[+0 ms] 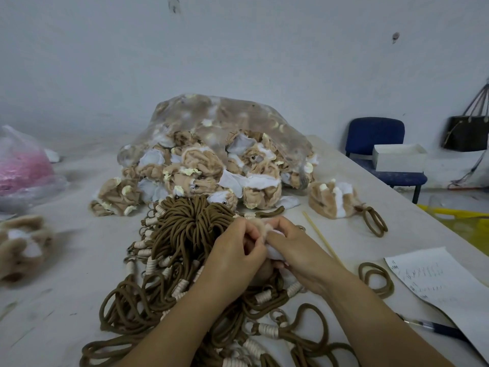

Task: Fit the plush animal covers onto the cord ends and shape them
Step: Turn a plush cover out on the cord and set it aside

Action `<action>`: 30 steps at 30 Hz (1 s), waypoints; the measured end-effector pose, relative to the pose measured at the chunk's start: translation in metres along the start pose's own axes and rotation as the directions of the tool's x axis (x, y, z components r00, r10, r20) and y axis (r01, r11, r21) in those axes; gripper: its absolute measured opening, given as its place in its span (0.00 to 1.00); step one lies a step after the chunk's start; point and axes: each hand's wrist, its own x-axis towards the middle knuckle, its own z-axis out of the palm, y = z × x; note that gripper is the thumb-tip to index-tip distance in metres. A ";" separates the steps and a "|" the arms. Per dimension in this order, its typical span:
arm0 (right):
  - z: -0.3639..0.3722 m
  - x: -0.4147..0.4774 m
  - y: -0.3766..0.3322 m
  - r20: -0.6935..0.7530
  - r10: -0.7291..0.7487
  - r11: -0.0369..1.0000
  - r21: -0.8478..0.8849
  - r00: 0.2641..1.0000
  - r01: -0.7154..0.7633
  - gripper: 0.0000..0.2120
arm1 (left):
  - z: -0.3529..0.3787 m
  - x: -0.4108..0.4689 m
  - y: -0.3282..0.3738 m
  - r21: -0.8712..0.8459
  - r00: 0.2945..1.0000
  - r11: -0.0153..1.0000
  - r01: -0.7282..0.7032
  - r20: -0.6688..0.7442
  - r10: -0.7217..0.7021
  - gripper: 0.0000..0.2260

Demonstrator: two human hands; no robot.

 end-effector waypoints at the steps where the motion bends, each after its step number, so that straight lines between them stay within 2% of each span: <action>1: 0.001 0.001 0.000 -0.012 0.016 1.000 0.017 1.000 -0.016 0.03 | 0.000 0.001 0.000 -0.010 1.000 1.000 0.004 0.010 -0.004 0.07; 4: 0.000 0.002 0.000 0.008 0.037 0.998 0.058 0.999 -0.037 0.03 | 0.001 0.001 0.001 -0.158 0.995 0.985 0.069 0.082 -0.057 0.09; 6: -0.001 0.002 0.000 0.018 0.054 0.994 0.094 0.998 -0.056 0.02 | 0.001 0.000 0.000 -0.187 0.990 0.976 0.111 0.110 -0.091 0.12; 9: 0.001 0.002 0.001 0.042 0.059 0.984 0.167 0.997 -0.065 0.01 | 0.001 0.002 -0.002 -0.107 0.986 0.982 0.157 0.082 -0.148 0.09; 14: -0.003 0.001 0.000 0.210 0.044 0.953 0.286 0.977 -0.104 0.21 | -0.004 0.003 -0.002 0.008 0.987 0.987 0.158 -0.012 -0.158 0.07; 17: -0.006 0.000 -0.003 0.251 0.011 0.921 0.373 0.968 -0.108 0.18 | -0.010 0.003 -0.004 -0.020 0.980 0.987 0.159 -0.115 -0.160 0.06; 22: -0.011 -0.003 -0.002 0.235 -0.007 0.968 0.244 0.972 -0.052 0.19 | -0.006 0.000 -0.002 0.048 0.989 0.998 0.045 -0.146 -0.038 0.06; 25: -0.010 -0.002 -0.001 0.153 -0.049 0.996 0.086 0.987 0.036 0.10 | -0.007 0.002 -0.001 -0.058 0.991 0.994 0.092 -0.093 -0.097 0.05; 28: -0.006 -0.001 0.002 0.057 -0.137 0.972 -0.184 0.989 0.145 0.10 | -0.009 0.002 -0.001 -0.175 0.990 0.975 0.140 -0.005 -0.143 0.04; 30: -0.004 -0.002 0.002 0.016 -0.212 0.936 -0.283 0.977 0.208 0.08 | -0.009 0.002 0.000 -0.231 0.990 0.963 0.140 0.060 -0.130 0.03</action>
